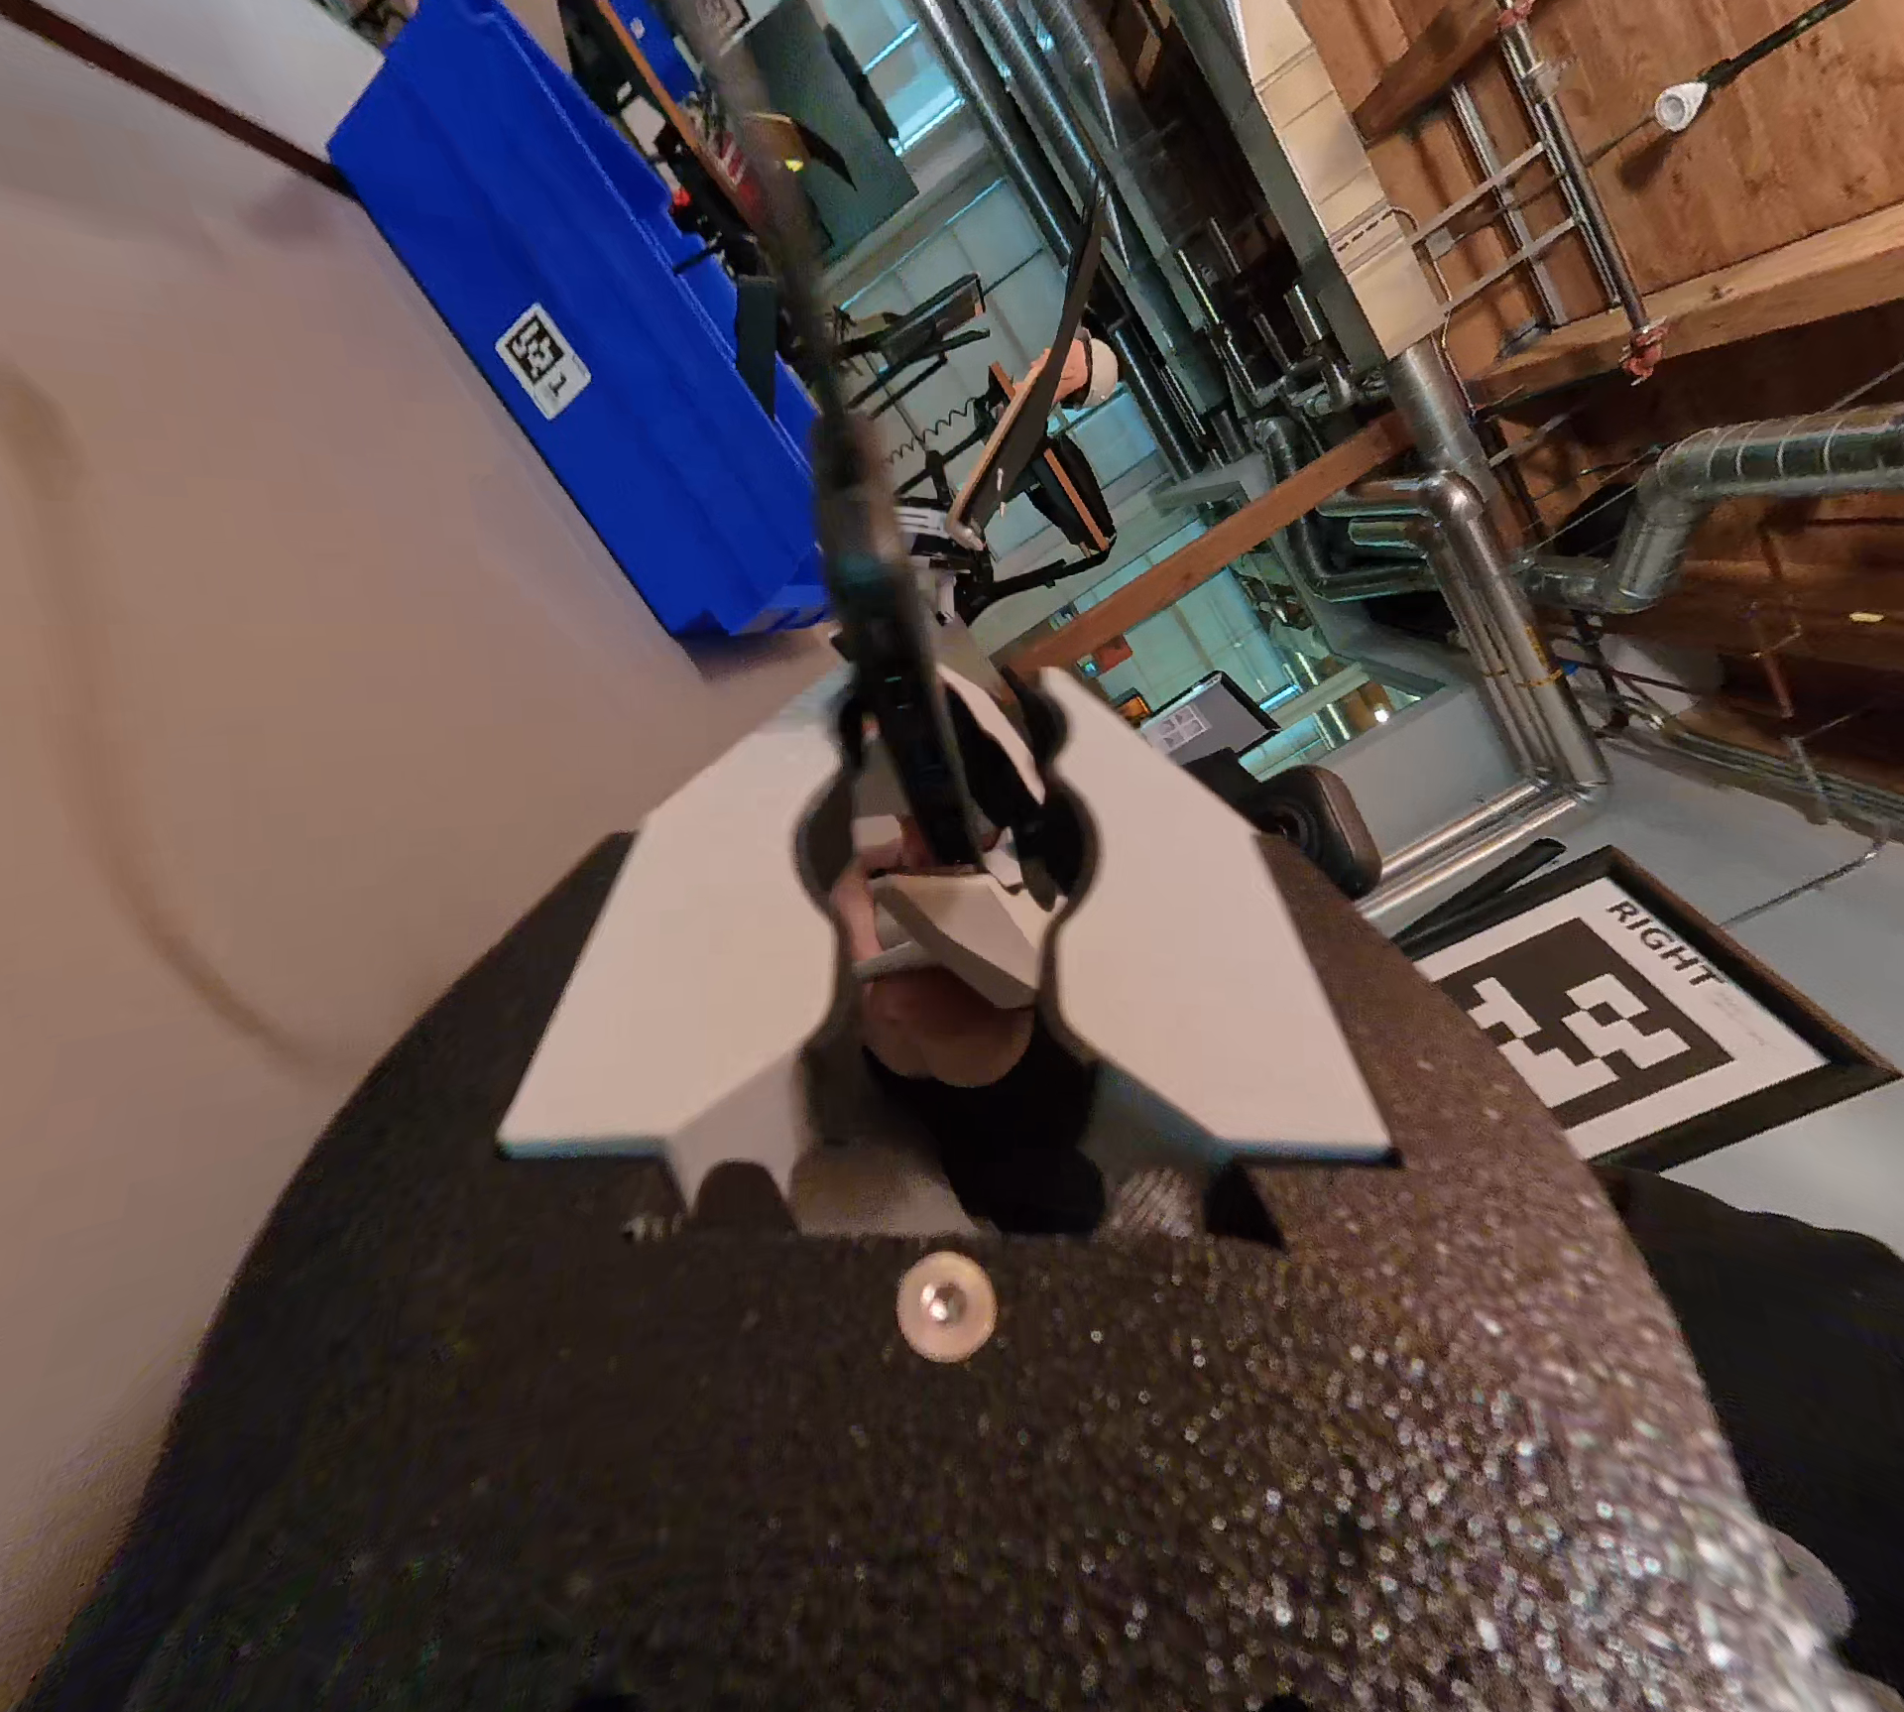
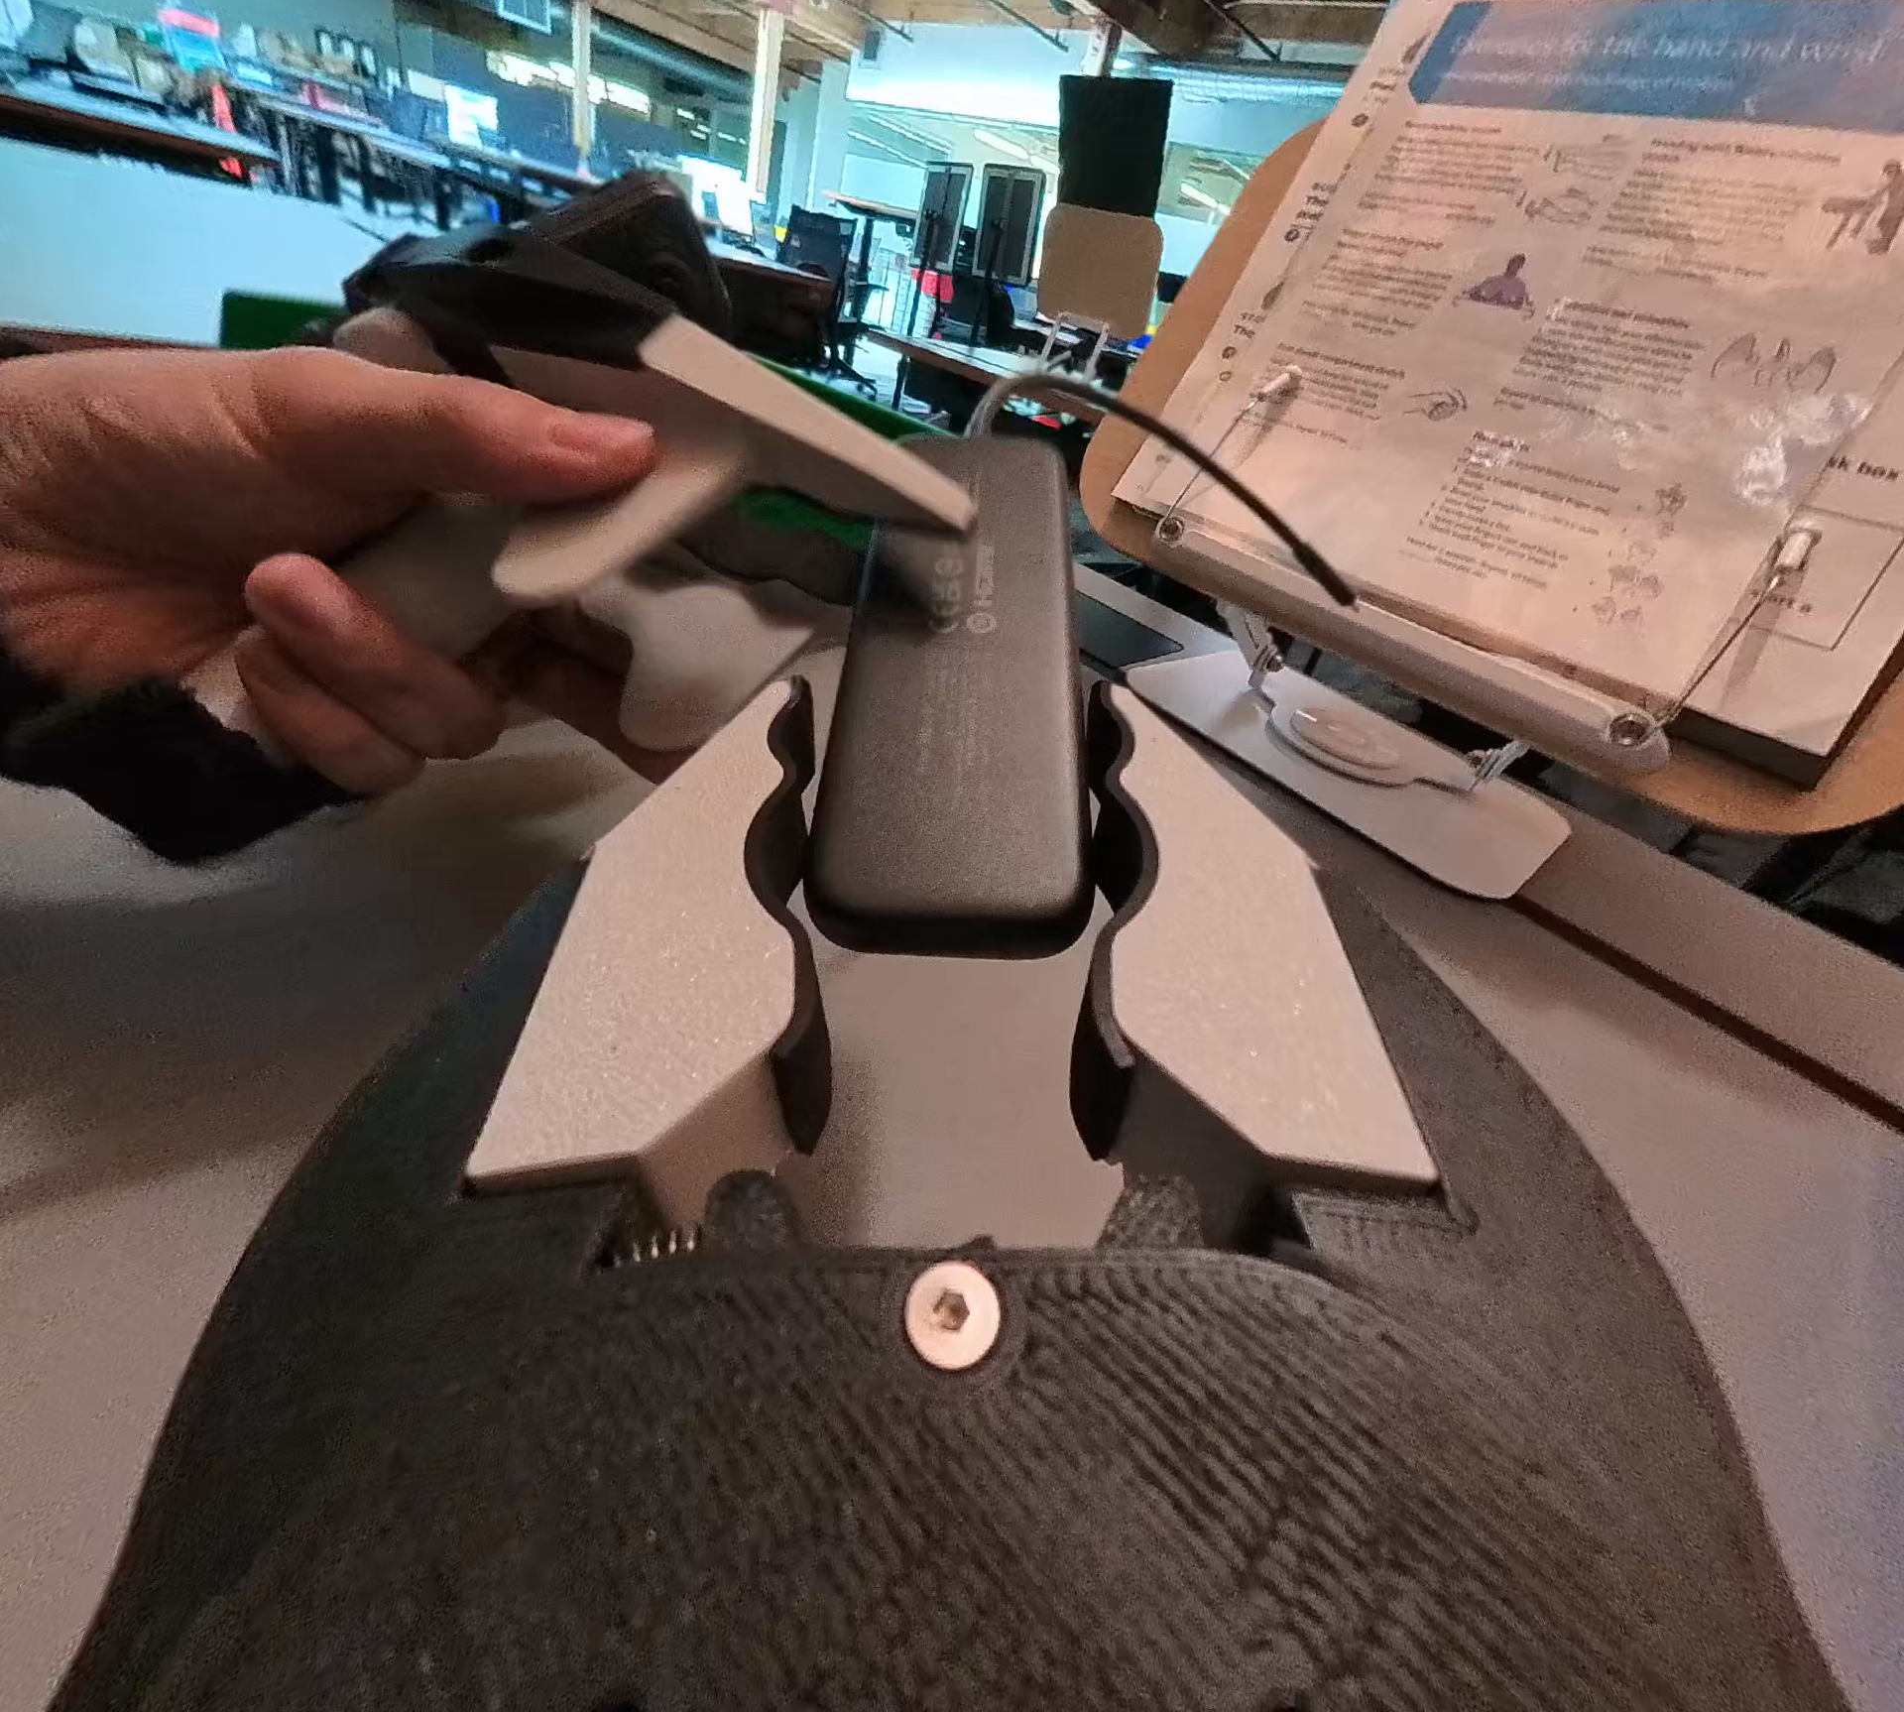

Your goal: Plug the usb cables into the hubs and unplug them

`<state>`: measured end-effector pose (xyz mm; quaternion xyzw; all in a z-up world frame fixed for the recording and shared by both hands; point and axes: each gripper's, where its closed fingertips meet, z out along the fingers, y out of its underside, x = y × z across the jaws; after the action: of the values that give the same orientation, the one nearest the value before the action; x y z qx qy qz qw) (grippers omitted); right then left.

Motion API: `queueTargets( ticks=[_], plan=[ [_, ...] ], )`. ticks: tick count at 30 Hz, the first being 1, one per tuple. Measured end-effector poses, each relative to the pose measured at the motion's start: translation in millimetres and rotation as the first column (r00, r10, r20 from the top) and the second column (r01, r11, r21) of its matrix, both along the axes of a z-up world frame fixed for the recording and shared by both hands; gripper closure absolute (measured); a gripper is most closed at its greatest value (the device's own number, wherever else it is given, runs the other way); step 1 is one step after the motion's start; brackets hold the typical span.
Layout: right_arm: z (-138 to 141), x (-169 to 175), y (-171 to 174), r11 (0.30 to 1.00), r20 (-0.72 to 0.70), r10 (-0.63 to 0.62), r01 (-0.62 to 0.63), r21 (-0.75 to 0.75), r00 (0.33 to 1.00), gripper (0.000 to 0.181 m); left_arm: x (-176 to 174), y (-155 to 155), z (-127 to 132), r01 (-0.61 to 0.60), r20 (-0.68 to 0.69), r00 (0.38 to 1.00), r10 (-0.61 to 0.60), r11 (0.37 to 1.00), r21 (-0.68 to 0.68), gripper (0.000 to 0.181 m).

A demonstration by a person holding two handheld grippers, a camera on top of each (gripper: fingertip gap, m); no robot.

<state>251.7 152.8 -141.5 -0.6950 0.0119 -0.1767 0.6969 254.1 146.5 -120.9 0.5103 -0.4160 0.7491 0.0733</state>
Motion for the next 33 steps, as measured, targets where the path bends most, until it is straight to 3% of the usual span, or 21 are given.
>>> queueTargets(
  ticks=[2,5,12,14,16,19,25,33],
  plan=[
    [1.5,4.2,-2.4,1.0,-0.054,0.0,0.002,0.026,0.999,0.128,2.0,2.0,0.2,-0.027,0.013,1.0,0.027,0.999,0.046,0.122],
    [6.0,10.1,-7.8,0.997,-0.112,-0.001,0.009,0.071,0.994,0.129,3.3,2.3,-1.3,-0.07,0.06,0.996,0.063,0.991,0.116,0.12],
    [6.6,3.1,-6.3,0.998,-0.058,0.022,-0.019,0.056,0.998,0.129,7.2,-3.9,-14.8,-0.025,-0.005,1.0,0.026,0.998,0.051,0.133],
    [2.6,-3.3,-2.8,0.999,-0.021,0.039,-0.039,0.027,0.999,0.129,5.6,-5.2,-14.6,-0.001,-0.003,1.0,0.001,1.0,0.013,0.165],
    [-2.3,-3.4,-0.6,1.0,0.03,0.011,-0.011,-0.011,0.999,0.129,3.2,-4.3,-8.2,0.008,0.005,1.0,-0.008,0.999,-0.038,0.17],
    [-4.2,-2.9,0.2,0.999,0.131,-0.011,0.015,-0.033,0.991,0.129,1.0,-4.4,-5.6,0.007,-0.011,1.0,-0.007,1.0,-0.026,0.172],
    [1.6,-7.8,0.8,0.999,0.101,0.028,-0.029,0.013,0.994,0.129,0.3,-2.4,-5.8,0.003,-0.085,0.996,-0.01,0.996,-0.085,0.172],
    [3.6,-9.9,-0.9,0.999,0.082,0.047,-0.049,0.022,0.996,0.136,-2.2,12.1,5.8,-0.071,-0.059,0.996,0.071,0.997,0.005,0.172]
  ],
)
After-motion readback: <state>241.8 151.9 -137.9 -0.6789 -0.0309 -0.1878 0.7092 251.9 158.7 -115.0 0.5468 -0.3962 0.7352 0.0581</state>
